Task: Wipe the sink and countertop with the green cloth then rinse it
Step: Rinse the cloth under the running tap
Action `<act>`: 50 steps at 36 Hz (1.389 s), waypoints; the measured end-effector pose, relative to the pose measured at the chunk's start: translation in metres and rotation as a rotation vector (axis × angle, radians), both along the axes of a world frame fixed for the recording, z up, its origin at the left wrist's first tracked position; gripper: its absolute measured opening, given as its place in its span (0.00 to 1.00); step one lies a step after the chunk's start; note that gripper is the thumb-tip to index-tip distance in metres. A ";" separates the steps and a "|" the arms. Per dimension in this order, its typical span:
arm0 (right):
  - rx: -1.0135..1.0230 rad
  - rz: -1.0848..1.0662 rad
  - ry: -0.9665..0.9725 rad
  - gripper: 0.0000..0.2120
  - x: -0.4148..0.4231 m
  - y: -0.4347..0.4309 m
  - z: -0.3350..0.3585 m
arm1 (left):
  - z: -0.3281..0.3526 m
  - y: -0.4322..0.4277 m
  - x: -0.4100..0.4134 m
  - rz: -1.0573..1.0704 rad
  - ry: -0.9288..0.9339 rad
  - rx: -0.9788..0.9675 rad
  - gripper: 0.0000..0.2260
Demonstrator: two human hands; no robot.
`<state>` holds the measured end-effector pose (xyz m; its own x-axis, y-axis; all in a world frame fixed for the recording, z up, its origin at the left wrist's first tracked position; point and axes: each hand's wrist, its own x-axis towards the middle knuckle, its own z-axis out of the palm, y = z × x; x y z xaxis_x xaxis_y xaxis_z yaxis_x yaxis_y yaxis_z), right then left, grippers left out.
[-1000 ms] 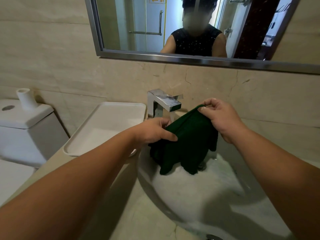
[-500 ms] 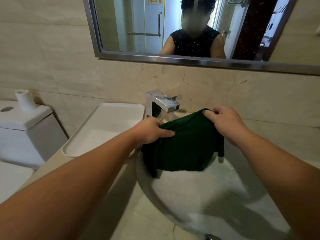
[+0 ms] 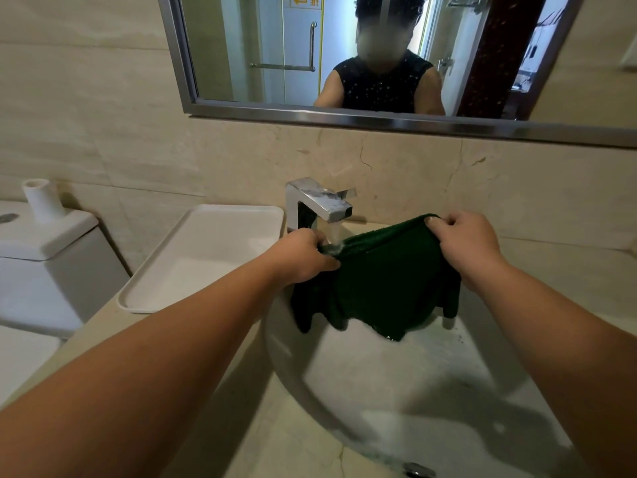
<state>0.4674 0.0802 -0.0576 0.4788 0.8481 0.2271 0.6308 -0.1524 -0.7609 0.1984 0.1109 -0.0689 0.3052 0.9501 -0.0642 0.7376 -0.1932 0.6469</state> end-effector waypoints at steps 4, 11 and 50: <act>-0.013 0.005 0.007 0.22 0.001 -0.002 -0.003 | -0.006 0.003 0.003 0.043 -0.036 0.018 0.12; -0.025 0.009 0.147 0.23 -0.011 -0.004 -0.004 | -0.005 -0.001 0.009 0.066 -0.009 0.055 0.14; -0.205 0.785 -0.734 0.06 -0.075 -0.013 0.023 | -0.002 -0.005 0.002 -0.300 0.061 0.096 0.12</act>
<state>0.3924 0.0671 -0.0343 -0.4059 0.9122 0.0556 0.8971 0.4094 -0.1664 0.2007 0.1064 -0.0709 0.5708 0.8210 -0.0059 0.6757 -0.4657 0.5714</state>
